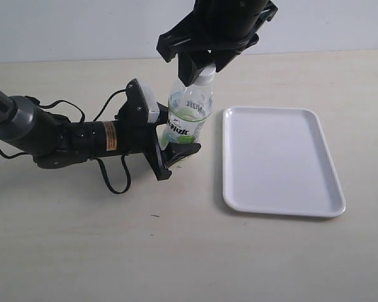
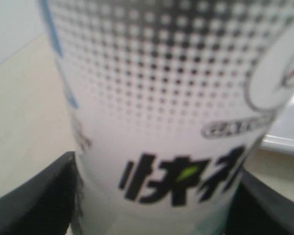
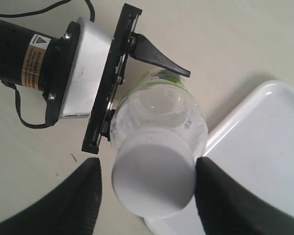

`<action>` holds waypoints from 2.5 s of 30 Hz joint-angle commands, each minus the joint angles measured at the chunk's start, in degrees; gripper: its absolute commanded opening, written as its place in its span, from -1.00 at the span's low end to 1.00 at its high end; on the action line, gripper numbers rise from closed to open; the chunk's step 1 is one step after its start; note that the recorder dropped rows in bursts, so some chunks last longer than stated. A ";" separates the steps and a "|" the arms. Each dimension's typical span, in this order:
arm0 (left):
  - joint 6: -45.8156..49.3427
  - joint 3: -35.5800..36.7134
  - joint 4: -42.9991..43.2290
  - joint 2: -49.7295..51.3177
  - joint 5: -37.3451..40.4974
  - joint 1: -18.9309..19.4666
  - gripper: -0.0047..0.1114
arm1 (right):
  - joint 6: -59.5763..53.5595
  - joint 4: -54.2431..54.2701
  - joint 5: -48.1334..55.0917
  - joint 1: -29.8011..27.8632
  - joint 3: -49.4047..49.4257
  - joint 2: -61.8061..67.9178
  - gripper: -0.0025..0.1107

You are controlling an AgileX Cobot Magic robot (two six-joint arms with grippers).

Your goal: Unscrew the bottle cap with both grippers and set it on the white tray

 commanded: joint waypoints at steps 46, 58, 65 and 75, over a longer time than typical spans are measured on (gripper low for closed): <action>-1.42 0.36 0.88 -0.06 1.46 -0.35 -0.92 | -77.29 -2.16 -4.04 0.06 -0.40 -0.35 -0.96; -1.42 0.36 0.88 -0.06 1.06 -0.35 -0.92 | -95.99 -2.16 -4.25 0.06 -0.40 -0.35 -0.96; -1.42 0.36 0.88 -0.06 1.06 -0.35 -0.92 | -98.59 -2.85 -4.05 0.06 -0.40 -0.35 -0.96; -1.31 0.13 0.76 -0.06 1.08 -0.35 -0.92 | -96.45 -2.42 -4.06 0.06 -0.40 -0.35 -0.09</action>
